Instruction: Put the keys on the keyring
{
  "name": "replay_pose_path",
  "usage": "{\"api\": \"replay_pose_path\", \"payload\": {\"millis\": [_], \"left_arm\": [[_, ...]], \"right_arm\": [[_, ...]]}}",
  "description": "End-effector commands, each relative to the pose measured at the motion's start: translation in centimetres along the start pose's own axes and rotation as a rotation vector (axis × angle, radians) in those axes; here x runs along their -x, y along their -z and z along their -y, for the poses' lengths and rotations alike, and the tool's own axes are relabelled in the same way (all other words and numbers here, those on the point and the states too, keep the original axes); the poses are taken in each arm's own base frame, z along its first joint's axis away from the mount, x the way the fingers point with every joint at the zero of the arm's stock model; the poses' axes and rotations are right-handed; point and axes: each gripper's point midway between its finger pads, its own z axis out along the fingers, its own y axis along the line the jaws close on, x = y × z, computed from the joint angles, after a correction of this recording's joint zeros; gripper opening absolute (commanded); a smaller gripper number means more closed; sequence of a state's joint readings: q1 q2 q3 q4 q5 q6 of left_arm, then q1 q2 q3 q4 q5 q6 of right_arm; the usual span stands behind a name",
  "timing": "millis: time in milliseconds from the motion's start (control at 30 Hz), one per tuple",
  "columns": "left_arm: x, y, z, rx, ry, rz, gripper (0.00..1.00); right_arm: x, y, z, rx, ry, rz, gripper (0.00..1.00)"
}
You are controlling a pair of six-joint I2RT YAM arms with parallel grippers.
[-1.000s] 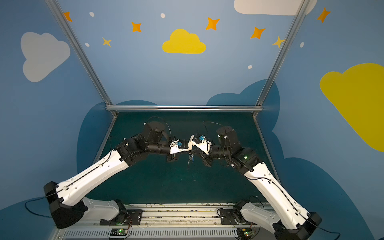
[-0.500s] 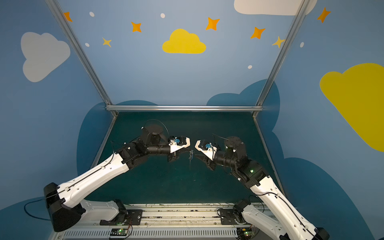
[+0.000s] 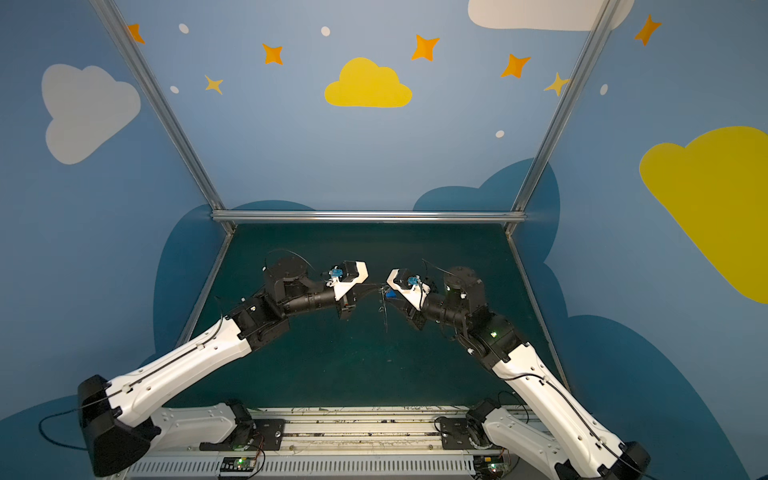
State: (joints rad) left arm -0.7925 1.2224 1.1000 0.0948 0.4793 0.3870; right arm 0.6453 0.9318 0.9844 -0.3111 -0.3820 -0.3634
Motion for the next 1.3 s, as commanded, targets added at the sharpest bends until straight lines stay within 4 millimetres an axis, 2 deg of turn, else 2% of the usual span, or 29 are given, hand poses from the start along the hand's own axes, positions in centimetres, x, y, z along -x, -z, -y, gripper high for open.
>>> {"api": "replay_pose_path", "payload": {"millis": [0, 167, 300, 400, 633, 867, 1133, 1267], "left_arm": [[2.7, 0.7, -0.8, 0.052, -0.006, 0.093, 0.03], [2.9, 0.7, -1.3, 0.086, 0.001, 0.113, 0.03], [2.9, 0.6, -1.3, 0.084, 0.010, 0.117, 0.03], [2.8, 0.6, -1.5, 0.096, 0.018, 0.117, 0.03], [3.0, 0.3, -1.7, 0.101, 0.046, 0.134, 0.03], [2.8, 0.2, -2.0, 0.117, 0.059, 0.132, 0.03], [3.6, -0.1, -2.6, 0.137, 0.114, 0.180, 0.03], [3.7, -0.3, -2.8, 0.141, 0.142, 0.198, 0.03]], "right_arm": [[0.7, -0.1, 0.3, -0.023, -0.006, 0.040, 0.37], [0.7, -0.2, 1.0, -0.056, -0.011, 0.036, 0.41], [0.9, -0.1, 1.6, -0.095, -0.005, 0.043, 0.39], [1.2, 0.2, 2.3, -0.137, 0.006, 0.052, 0.36], [1.1, 0.2, 2.5, -0.151, 0.014, 0.048, 0.24], [1.5, 0.4, 2.4, -0.157, 0.030, 0.069, 0.17], [1.1, 0.0, 1.9, -0.138, 0.079, 0.056, 0.00], [1.1, -0.2, 1.7, -0.140, 0.114, 0.059, 0.00]]}}
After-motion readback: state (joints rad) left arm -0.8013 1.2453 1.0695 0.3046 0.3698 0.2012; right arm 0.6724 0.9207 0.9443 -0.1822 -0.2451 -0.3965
